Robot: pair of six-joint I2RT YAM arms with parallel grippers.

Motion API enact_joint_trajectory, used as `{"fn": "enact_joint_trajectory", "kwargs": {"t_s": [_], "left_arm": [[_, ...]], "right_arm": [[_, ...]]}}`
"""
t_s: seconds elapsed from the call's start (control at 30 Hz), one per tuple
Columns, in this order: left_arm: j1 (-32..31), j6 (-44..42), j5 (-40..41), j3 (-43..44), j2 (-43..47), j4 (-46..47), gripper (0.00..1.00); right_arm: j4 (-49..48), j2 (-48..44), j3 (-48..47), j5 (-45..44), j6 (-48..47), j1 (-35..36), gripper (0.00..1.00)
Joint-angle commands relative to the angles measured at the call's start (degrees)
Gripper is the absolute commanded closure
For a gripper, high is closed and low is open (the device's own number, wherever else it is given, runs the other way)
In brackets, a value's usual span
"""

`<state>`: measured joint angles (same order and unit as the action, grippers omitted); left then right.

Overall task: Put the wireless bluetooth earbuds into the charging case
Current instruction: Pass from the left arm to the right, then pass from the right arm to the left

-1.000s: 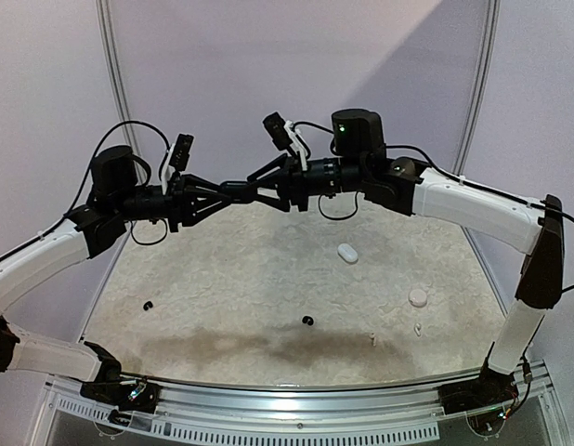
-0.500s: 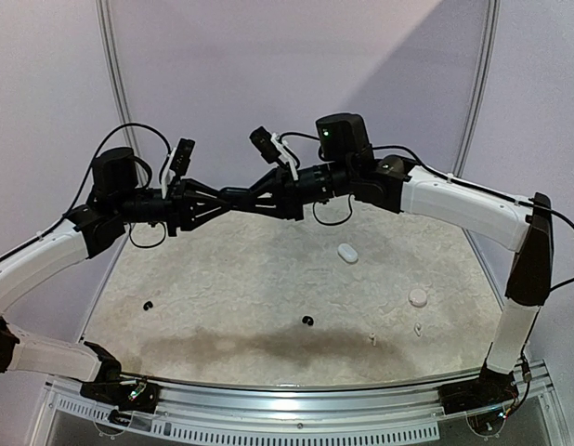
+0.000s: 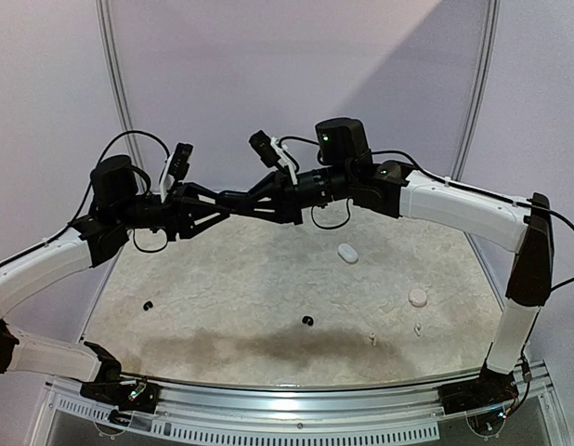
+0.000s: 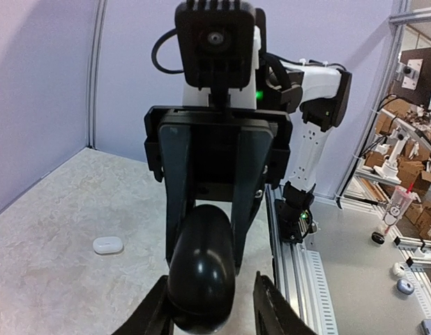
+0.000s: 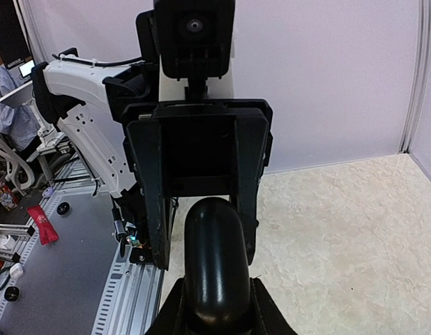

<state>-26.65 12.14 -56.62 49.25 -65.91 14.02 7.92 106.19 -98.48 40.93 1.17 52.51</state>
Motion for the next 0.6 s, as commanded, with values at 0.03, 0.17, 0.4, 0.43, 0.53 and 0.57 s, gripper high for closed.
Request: {"fn": "enact_joint_trajectory", "kwargs": {"t_s": [0.03, 0.17, 0.4, 0.43, 0.53, 0.57], "left_arm": [[-0.8, 0.0, -2.1, -0.4, 0.2, 1.6, 0.63], [-0.8, -0.9, -2.2, -0.3, -0.1, 0.4, 0.65], [-0.8, -2.0, -0.8, -0.6, -0.3, -1.2, 0.64], [-0.8, -2.0, -0.3, -0.5, -0.3, -1.2, 0.65], [-0.8, -1.5, 0.1, 0.2, -0.6, -0.5, 0.70], [-0.8, -1.6, 0.0, 0.5, -0.7, -0.4, 0.74]], "right_arm": [[-3.3, -2.6, 0.7, -0.5, 1.1, 0.3, 1.00], [-3.8, -2.5, 0.9, -0.5, 1.1, 0.3, 1.00], [-4.4, -3.2, 1.4, 0.0, 1.4, 0.2, 1.00], [-4.3, -3.1, 1.4, 0.2, 1.4, 0.3, 1.00], [-4.1, -2.9, 1.4, 0.2, 1.5, 0.3, 1.00], [-4.0, -2.9, 1.4, 0.2, 1.6, 0.3, 1.00]]}}
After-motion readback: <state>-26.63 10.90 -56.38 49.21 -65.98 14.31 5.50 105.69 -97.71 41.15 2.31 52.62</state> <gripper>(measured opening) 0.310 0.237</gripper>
